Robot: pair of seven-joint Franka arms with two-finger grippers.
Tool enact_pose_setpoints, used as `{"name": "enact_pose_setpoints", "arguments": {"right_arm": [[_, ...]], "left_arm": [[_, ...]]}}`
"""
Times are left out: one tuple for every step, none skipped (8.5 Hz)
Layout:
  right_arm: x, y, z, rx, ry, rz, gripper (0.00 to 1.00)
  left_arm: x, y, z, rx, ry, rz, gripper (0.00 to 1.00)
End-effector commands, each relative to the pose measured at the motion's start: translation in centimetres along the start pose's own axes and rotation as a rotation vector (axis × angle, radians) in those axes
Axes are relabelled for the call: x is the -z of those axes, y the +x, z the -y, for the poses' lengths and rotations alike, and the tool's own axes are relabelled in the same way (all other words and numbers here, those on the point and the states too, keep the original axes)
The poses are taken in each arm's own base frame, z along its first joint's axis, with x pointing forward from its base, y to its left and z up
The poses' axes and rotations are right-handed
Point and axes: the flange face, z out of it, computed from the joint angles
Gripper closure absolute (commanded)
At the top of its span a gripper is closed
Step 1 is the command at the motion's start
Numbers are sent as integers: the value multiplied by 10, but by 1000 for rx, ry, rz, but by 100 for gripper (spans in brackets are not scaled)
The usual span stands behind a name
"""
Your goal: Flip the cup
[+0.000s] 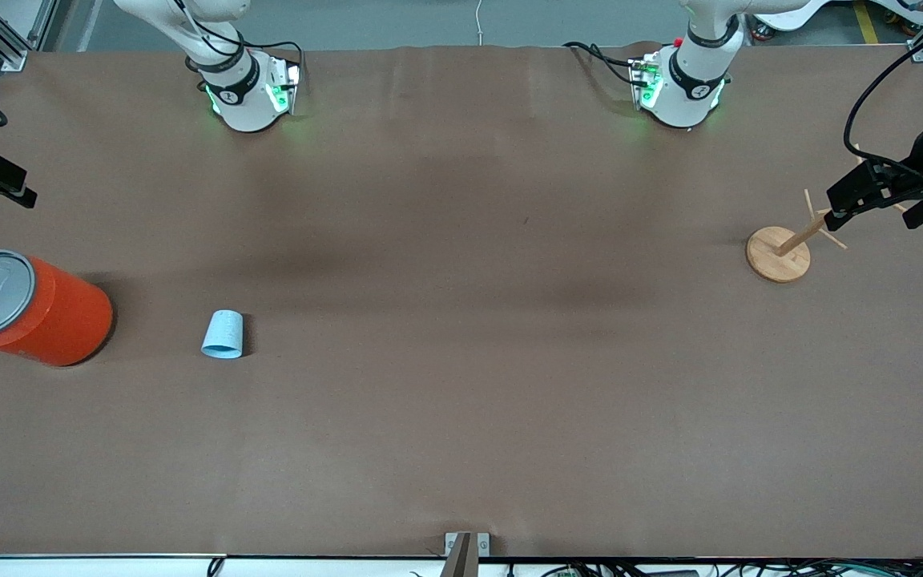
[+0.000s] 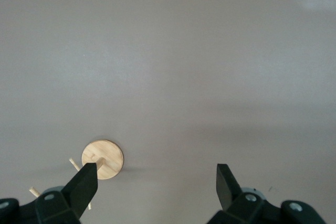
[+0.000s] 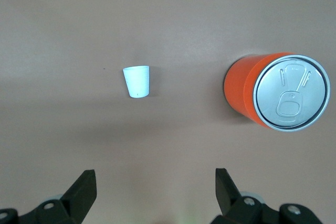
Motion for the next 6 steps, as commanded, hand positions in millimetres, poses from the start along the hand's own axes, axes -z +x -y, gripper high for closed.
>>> {"name": "enact_pose_setpoints", "arguments": {"right_arm": [[2, -2, 0, 12, -12, -28, 0], [4, 0, 0, 13, -11, -43, 0], [7, 0, 1, 15, -13, -54, 0], [-2, 3, 6, 22, -11, -39, 0], [-27, 24, 31, 64, -11, -21, 0], [-60, 45, 51, 91, -11, -15, 0]], "left_arm": [[4, 0, -4, -6, -3, -7, 0], [4, 0, -4, -13, -3, -7, 0], [3, 0, -4, -9, -2, -5, 0], [2, 0, -4, -3, -1, -4, 0], [2, 0, -4, 4, -1, -4, 0], [2, 0, -4, 7, -1, -2, 0]]}}
